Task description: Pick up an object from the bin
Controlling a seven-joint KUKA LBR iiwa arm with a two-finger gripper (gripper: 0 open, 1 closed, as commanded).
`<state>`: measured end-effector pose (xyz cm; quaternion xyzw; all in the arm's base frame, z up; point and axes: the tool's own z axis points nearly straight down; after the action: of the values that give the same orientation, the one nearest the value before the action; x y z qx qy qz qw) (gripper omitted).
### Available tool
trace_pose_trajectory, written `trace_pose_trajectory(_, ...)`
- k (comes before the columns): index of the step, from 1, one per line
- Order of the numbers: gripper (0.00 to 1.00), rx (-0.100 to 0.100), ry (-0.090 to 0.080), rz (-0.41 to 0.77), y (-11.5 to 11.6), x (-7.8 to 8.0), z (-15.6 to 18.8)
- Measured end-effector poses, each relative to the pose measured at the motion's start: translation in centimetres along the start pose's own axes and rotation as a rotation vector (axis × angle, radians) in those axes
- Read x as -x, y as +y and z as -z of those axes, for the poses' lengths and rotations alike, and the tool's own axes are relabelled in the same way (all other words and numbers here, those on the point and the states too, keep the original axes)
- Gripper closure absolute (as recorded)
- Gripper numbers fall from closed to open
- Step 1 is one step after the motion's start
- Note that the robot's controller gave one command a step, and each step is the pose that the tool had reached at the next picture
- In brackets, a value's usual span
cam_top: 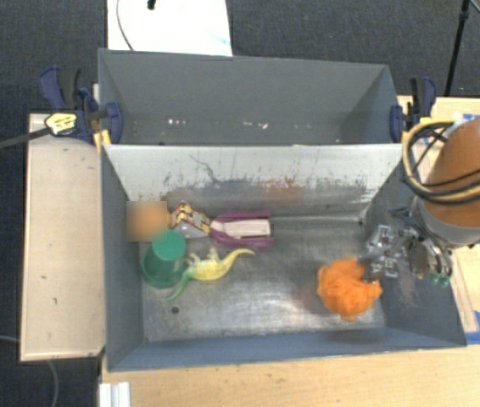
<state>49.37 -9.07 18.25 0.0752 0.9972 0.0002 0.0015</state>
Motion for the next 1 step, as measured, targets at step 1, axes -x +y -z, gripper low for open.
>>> trace_pose_trajectory(1, 1.00, 0.000, 0.000, -0.002, -0.01, 0.00, 0.00)
